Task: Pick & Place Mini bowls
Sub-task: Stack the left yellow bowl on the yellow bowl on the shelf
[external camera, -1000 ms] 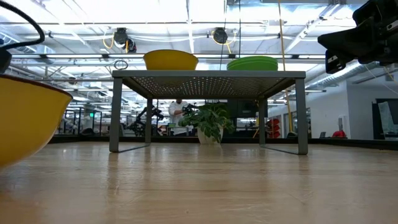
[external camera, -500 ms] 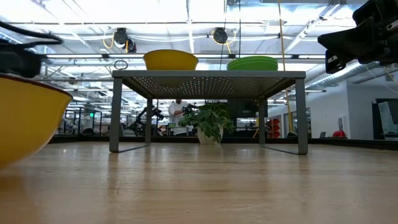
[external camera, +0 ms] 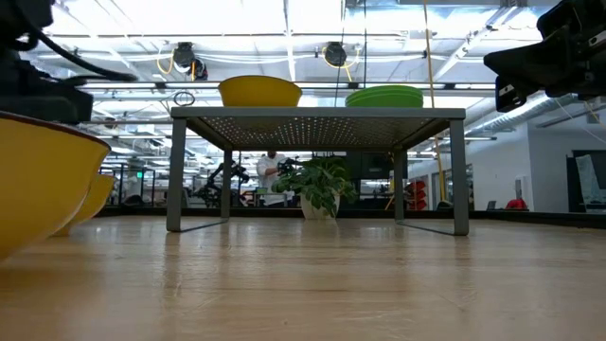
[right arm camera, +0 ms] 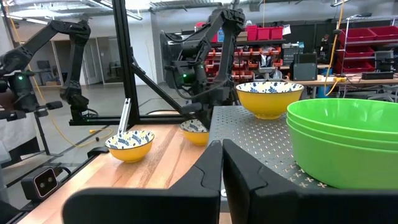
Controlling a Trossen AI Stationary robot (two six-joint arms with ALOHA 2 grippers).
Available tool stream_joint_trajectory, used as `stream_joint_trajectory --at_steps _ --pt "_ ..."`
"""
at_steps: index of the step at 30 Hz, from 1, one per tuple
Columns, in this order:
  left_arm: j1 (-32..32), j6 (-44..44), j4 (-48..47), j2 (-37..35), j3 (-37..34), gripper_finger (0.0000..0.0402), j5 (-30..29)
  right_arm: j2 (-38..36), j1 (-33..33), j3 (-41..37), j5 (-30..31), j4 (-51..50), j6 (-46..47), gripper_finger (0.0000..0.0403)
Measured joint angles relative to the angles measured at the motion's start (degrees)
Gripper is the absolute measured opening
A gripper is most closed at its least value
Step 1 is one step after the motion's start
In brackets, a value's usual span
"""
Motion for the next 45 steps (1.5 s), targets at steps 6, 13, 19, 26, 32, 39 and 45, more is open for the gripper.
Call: stream_joint_trajectory --at_steps 6,13,19,26,32,39,45 --pt "2.5 1.5 1.5 -0.1 0.0 0.0120 11.3 0.0 0.0 0.0 0.0 0.0 0.0 0.0000" --pt "5.4 1.6 1.4 -1.1 0.1 0.0120 14.1 0.0 0.0 0.0 0.0 0.0 0.0 0.0000" --pt "7.3 4.3 1.5 -3.8 1.3 0.0120 14.1 0.0 0.0 0.0 0.0 0.0 0.0 0.0000" --pt "7.5 5.2 1.1 -5.7 1.3 0.0120 14.0 0.0 0.0 0.0 0.0 0.0 0.0 0.0000" --pt "7.5 5.2 0.8 -5.7 1.3 0.0120 13.8 0.0 0.0 0.0 0.0 0.0 0.0 0.0000" --pt "7.5 5.2 0.7 -5.7 1.3 0.0120 12.9 0.0 0.0 0.0 0.0 0.0 0.0 0.0000" --pt "7.5 5.2 0.7 -5.7 1.3 0.0120 12.8 0.0 0.0 0.0 0.0 0.0 0.0 0.0000"
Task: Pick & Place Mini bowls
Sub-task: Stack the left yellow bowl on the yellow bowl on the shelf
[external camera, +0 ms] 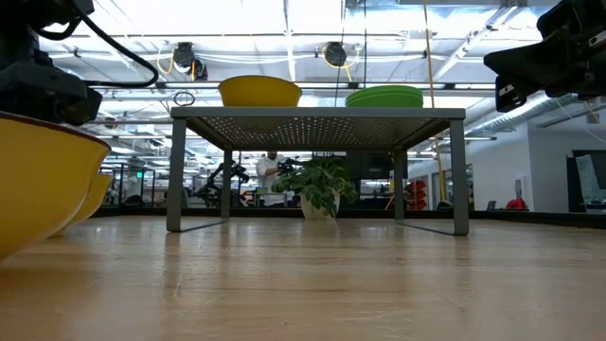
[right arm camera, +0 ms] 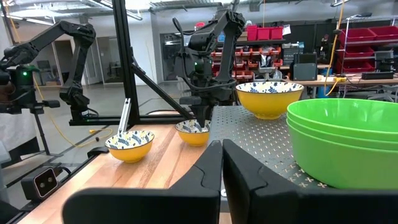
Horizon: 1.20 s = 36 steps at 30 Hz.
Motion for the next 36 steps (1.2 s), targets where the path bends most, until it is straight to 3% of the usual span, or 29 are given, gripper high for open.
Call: stream_joint_trajectory --at_steps 36 --pt "0.0 0.0 0.0 0.0 0.0 0.0120 -1.0 0.0 0.0 0.0 0.0 0.0 0.0 0.0000"
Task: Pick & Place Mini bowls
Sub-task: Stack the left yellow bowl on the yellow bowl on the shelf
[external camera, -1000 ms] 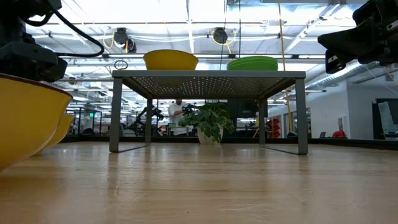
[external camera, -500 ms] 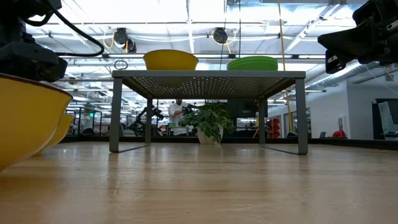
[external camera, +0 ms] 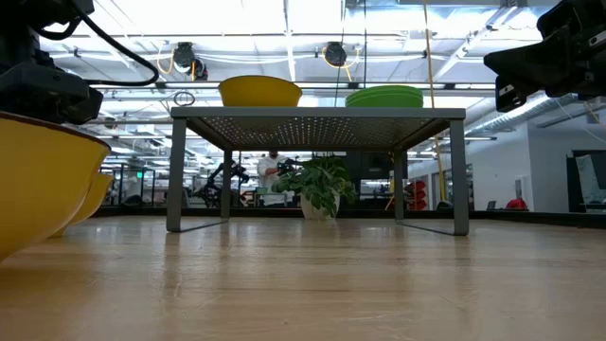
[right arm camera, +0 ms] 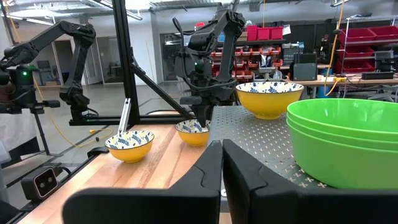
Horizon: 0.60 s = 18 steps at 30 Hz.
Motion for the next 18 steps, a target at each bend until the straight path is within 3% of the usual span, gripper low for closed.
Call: stream_joint_trajectory --at_steps 18 --pt "0.0 0.0 -0.4 0.0 0.0 0.0120 0.4 0.0 0.0 0.0 0.0 0.0 0.0 0.0000"
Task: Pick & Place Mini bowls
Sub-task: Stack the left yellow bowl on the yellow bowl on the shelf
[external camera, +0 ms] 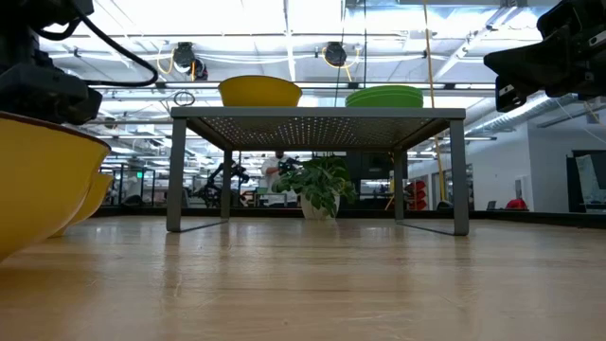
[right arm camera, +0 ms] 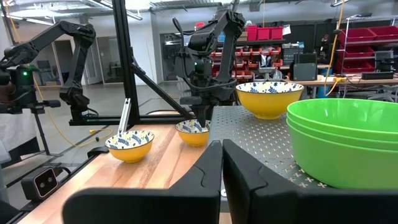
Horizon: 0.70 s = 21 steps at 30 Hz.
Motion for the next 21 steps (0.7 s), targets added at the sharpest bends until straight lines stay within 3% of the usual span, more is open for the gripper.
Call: stream_joint_trajectory --at_steps 21 --pt "0.0 4.5 -0.9 0.0 0.0 0.0120 -1.3 0.0 0.0 0.0 0.0 0.0 0.0 0.0000"
